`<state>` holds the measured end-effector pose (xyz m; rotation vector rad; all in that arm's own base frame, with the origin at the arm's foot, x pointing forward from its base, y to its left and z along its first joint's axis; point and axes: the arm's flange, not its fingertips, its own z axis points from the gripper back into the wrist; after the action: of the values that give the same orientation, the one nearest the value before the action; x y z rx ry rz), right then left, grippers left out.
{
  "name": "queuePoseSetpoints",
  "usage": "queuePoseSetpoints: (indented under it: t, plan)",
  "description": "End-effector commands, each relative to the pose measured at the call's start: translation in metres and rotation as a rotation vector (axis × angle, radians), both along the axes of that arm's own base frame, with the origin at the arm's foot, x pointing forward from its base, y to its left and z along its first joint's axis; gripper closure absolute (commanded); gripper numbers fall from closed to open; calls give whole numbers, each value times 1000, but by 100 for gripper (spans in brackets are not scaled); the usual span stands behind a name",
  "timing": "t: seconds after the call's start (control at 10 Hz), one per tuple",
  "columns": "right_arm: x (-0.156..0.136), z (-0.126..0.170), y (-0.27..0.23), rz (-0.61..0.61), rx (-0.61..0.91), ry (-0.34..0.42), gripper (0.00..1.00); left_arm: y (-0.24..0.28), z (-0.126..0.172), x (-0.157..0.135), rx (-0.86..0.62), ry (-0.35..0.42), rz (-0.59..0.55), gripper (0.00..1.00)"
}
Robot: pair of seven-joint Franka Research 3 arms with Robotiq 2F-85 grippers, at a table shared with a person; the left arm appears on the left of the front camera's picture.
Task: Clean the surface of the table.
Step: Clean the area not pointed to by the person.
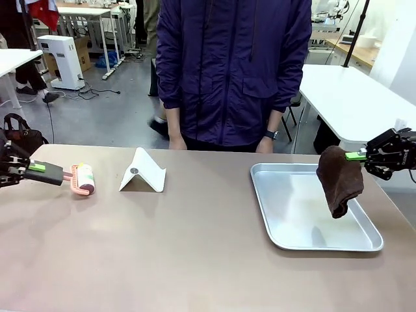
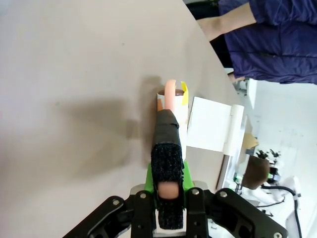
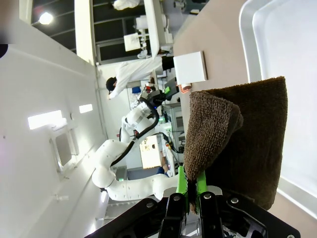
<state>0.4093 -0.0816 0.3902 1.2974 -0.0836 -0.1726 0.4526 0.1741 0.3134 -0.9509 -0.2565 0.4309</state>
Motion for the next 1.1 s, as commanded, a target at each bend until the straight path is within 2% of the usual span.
queuePoseSetpoints:
  t: [0.0, 0.1, 0.2, 0.3, 0.4, 0.5, 0.7, 0.8, 1.0]
  plan:
    - [3, 6, 2, -1, 7, 14, 93, -8, -13, 6, 49, 15, -21, 78]
    - [3, 6, 2, -1, 7, 14, 93, -10, -2, 2, -10, -90, -43, 78]
    - [3, 6, 2, -1, 7, 14, 93, -9, 15, -9, -114, -233, -114, 78]
    - [3, 6, 2, -1, 7, 14, 93, -5, 35, -29, -208, -353, -194, 78]
    - [3, 6, 2, -1, 7, 14, 93, 0, 54, -50, -276, -439, -279, 78]
    - [3, 6, 2, -1, 7, 14, 93, 9, 71, -72, -328, -478, -366, 78]
    - [3, 6, 2, -1, 7, 14, 93, 34, 88, -113, -428, -433, -471, 78]
    - [3, 6, 2, -1, 7, 14, 93, 45, 90, -127, -438, -423, -461, 78]
    - [3, 6, 2, -1, 7, 14, 93, 77, 82, -175, -508, -401, -462, 78]
